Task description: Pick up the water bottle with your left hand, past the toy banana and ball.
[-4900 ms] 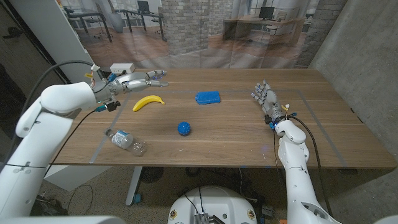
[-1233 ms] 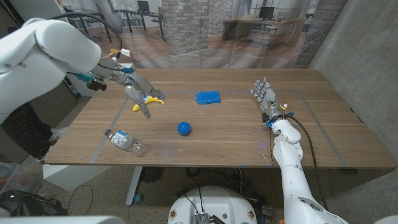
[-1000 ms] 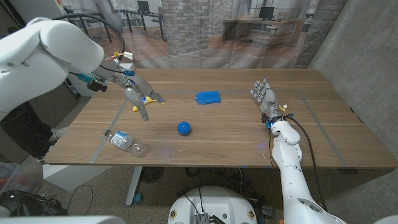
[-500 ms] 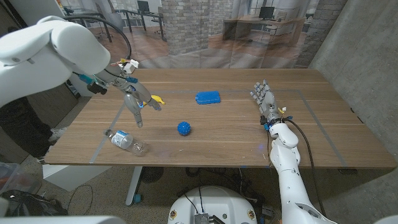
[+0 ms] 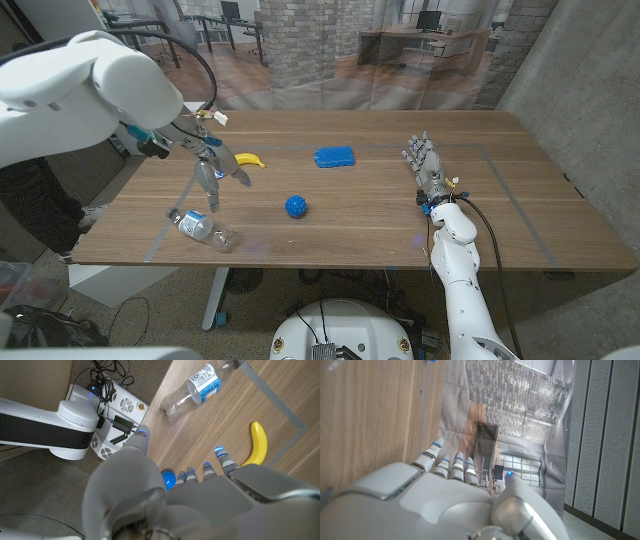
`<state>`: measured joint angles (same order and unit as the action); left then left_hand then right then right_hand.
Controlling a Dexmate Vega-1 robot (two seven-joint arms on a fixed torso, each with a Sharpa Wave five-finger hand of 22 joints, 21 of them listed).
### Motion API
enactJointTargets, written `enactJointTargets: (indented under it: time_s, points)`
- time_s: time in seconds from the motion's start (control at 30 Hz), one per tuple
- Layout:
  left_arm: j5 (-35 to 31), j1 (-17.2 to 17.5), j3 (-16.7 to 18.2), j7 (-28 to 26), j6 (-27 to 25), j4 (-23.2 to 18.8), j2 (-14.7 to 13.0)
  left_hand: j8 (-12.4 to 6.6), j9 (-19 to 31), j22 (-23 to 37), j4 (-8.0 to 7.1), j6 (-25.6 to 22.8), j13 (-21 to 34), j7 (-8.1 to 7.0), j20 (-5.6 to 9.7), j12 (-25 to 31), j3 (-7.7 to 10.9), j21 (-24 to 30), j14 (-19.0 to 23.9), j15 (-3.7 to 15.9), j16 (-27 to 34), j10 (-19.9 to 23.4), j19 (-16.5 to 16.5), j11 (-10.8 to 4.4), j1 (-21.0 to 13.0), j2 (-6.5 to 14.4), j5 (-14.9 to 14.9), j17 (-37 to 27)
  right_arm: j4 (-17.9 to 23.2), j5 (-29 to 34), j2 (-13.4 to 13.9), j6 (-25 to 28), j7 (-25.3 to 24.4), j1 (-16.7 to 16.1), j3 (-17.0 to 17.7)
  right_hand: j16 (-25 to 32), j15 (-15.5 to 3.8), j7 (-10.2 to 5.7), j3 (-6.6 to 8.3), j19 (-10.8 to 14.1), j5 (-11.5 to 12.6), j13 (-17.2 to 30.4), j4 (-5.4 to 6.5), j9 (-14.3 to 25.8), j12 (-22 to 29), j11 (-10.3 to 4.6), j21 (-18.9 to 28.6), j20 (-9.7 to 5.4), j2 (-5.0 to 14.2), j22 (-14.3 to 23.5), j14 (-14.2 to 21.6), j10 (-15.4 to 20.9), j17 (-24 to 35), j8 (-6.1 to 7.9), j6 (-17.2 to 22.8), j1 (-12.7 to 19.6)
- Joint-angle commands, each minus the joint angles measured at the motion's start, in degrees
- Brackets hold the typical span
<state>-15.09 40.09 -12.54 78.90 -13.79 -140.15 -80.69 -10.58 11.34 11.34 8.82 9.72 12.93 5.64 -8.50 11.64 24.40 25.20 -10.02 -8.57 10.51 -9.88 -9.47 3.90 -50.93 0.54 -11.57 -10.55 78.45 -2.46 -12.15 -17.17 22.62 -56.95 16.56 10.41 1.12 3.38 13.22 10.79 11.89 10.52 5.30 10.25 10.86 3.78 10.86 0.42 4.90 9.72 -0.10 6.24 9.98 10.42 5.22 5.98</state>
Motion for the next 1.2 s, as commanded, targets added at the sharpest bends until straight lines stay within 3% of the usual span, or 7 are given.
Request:
enactJointTargets:
  time_s: [0.03, 0.2, 0.53, 0.73, 1.03, 1.2]
  points:
    - [-8.19, 2.96, -1.31, 0.06, -0.24, -3.4, -1.92, -0.29, 0.25, 0.3, -0.33, 10.25, 0.41, 0.57, -0.25, 0.15, -0.44, -0.33, -4.87, -0.75, -0.33, -6.01, -2.04, 0.83, 0.16, -0.62, 0.28, -0.29, 0.98, 0.12, -0.17, -1.09, -1.17, -0.94, -0.87, 0.31, 0.2, 0.16, -0.2, 0.29, 0.27, 0.25, 0.21, 0.19, 0.34, 0.2, 0.28, 0.1, 0.03, 0.15, 0.45, 0.45, 0.28, 0.5, 0.42, -0.24]
    - [-9.9, 2.26, -3.58, 0.06, -1.04, -4.08, -2.65, -0.14, 0.35, 0.41, -0.66, 11.42, 0.63, 0.81, -0.23, 0.11, -0.92, -0.68, -5.95, -0.94, -0.32, -7.04, -2.9, 1.02, 0.53, -0.71, 0.32, -0.35, 0.4, -0.09, 0.09, -1.38, -1.36, -0.48, -0.95, 0.32, 0.17, 0.19, -0.21, 0.27, 0.28, 0.25, 0.21, 0.19, 0.35, 0.14, 0.26, 0.11, 0.03, 0.15, 0.48, 0.48, 0.28, 0.53, 0.5, -0.26]
    - [-18.2, -1.69, -12.02, 0.06, -2.93, -6.85, -4.25, -0.32, 0.47, 0.54, -1.04, 11.95, 0.89, 0.68, -0.4, 0.22, -1.42, -1.01, -6.86, -1.21, -0.2, -7.94, -3.71, 1.33, 0.89, -0.63, 0.25, -0.42, -1.17, -0.45, 0.42, -2.21, -1.37, 0.46, -1.17, 0.33, 0.15, 0.12, -0.23, 0.33, 0.31, 0.25, 0.22, 0.18, 0.35, 0.13, 0.28, 0.11, 0.02, 0.15, 0.55, 0.53, 0.27, 0.53, 0.53, -0.3]
    - [-24.01, -0.14, -13.22, 0.06, -3.77, -7.79, -4.59, -0.39, 0.55, 0.62, -1.32, 12.35, 1.06, 0.89, -0.49, 0.26, -1.75, -1.2, -7.53, -1.42, -0.18, -8.56, -4.2, 1.74, 1.21, -0.52, 0.18, -0.46, -0.87, -0.44, 0.57, -2.3, -1.58, 0.55, -1.31, 0.34, 0.16, 0.12, -0.25, 0.37, 0.32, 0.25, 0.23, 0.18, 0.31, 0.16, 0.29, 0.09, 0.01, 0.15, 0.62, 0.46, 0.27, 0.51, 0.52, -0.33]
    - [-21.48, 2.06, -11.36, 0.06, -3.94, -6.59, -4.09, -0.64, 0.66, 0.73, -1.6, 12.42, 1.28, 0.85, -0.5, 0.46, -2.19, -1.41, -8.17, -1.53, -0.05, -9.04, -4.74, 2.01, 1.55, -0.43, 0.07, -0.5, -0.91, -0.34, 0.73, -2.1, -1.78, 0.6, -1.48, 0.34, 0.18, 0.13, -0.27, 0.39, 0.33, 0.25, 0.24, 0.18, 0.32, 0.12, 0.29, 0.09, -0.01, 0.15, 0.64, 0.53, 0.27, 0.5, 0.53, -0.38]
    - [-22.21, 1.98, -12.52, 0.06, -3.88, -6.72, -4.03, -0.76, 0.71, 0.78, -1.68, 12.39, 1.38, 0.97, -0.49, 0.63, -2.36, -1.39, -8.18, -1.58, 0.09, -9.03, -4.7, 2.0, 1.63, -0.39, 0.01, -0.51, -1.16, -0.37, 0.78, -2.14, -1.79, 0.61, -1.48, 0.33, 0.18, 0.11, -0.29, 0.4, 0.34, 0.25, 0.25, 0.18, 0.32, 0.17, 0.29, 0.11, -0.02, 0.15, 0.63, 0.55, 0.27, 0.49, 0.51, -0.41]
